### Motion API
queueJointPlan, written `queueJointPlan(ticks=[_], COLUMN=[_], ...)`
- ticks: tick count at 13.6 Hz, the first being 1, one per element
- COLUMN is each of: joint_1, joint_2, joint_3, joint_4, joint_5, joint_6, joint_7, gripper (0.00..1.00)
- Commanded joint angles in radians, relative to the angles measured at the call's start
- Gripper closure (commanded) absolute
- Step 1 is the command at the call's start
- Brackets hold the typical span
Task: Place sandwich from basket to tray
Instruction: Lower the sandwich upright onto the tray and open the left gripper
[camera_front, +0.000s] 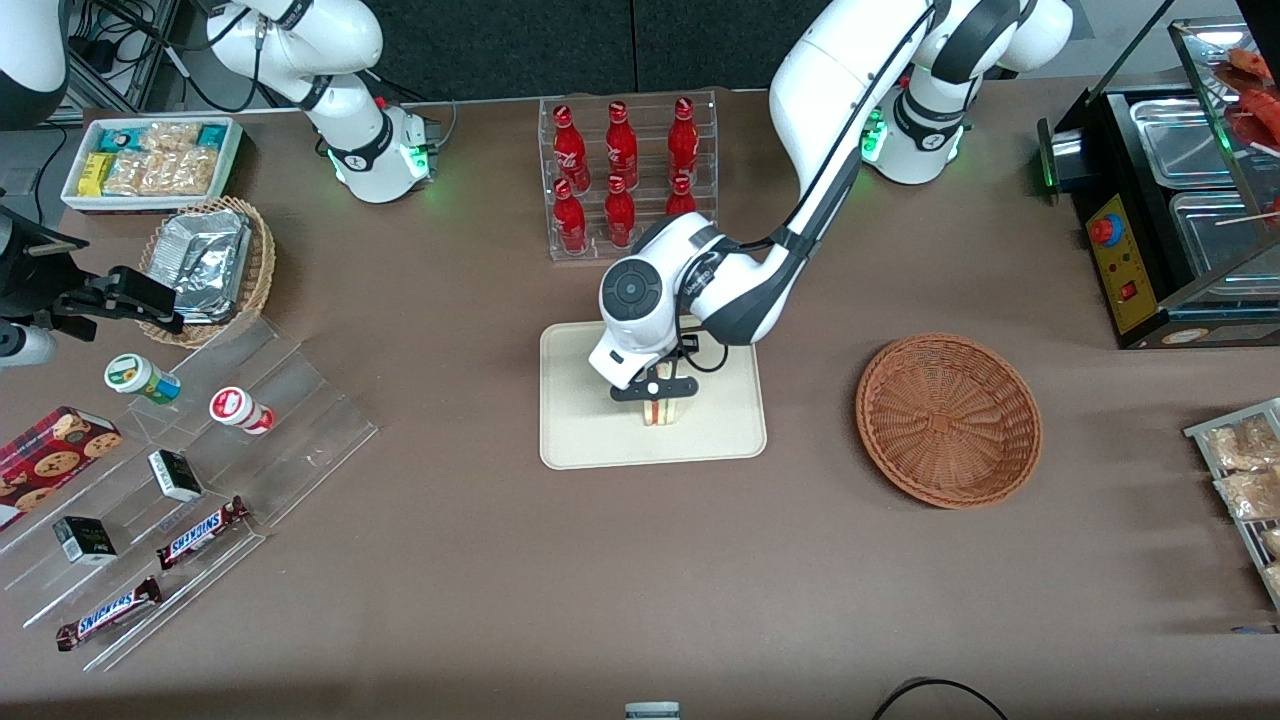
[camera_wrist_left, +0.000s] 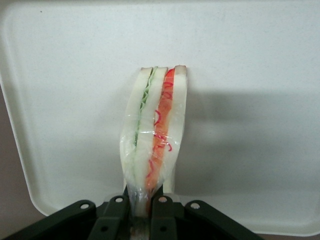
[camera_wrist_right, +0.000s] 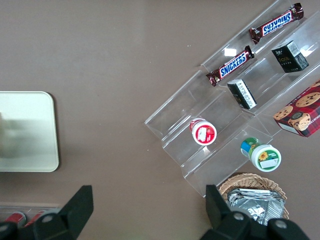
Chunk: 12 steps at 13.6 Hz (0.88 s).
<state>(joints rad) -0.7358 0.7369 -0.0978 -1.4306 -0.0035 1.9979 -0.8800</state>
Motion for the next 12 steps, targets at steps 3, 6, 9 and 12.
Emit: queueJointPlan(ticks=[3, 6, 9, 12], joint_1=[-0.01, -0.01, -0.01, 0.001], joint_2=[0.018, 0.019, 0.015, -0.028], joint_3=[0.01, 0.01, 0.012, 0.02], joint_4=[0.038, 0.036, 0.036, 0.036], joint_5=[-0.012, -0.012, -0.004, 0.002], joint_6=[-0.013, -0.005, -0.005, -0.019], joint_7=[-0.043, -0.051, -0.05, -0.05], gripper=[1.0, 0.0, 0.0, 0.0])
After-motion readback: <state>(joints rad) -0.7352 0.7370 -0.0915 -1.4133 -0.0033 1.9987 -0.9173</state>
